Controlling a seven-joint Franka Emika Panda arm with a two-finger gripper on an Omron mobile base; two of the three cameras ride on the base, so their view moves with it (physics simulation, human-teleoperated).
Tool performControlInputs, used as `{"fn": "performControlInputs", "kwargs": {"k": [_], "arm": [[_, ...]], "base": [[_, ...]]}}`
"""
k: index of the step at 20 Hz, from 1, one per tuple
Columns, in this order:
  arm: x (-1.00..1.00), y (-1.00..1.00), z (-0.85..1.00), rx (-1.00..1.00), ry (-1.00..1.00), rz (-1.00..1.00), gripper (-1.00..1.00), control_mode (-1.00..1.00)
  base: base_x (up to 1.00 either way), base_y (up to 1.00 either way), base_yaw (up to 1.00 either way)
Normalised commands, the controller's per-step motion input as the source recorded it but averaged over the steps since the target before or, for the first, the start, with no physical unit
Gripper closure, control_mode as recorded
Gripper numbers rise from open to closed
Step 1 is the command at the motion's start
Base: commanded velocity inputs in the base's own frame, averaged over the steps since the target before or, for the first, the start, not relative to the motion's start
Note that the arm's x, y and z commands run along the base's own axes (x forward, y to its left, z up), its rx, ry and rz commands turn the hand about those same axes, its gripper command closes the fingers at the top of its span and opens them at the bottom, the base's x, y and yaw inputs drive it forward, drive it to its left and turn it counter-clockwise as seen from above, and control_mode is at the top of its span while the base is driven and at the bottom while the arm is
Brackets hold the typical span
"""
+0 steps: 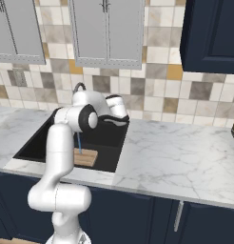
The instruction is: Turn on the sink faucet with hot water and rinse the cutting board for ten seconds, then turn off the faucet. Push the cutting board to reach the water if necessary.
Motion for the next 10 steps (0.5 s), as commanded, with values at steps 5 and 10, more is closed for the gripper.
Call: {"fn": "performControlInputs", "kwargs": {"k": [5,10], "arm": [[0.1,0.0,-0.14,0.0,0.0,0.0,-1.0,-1.0],[0.11,0.0,-0.05,0.0,0.0,0.0,-1.0,-1.0]], "base": [[0.0,0.0,0.0],[0.0,0.0,0.0]]}}
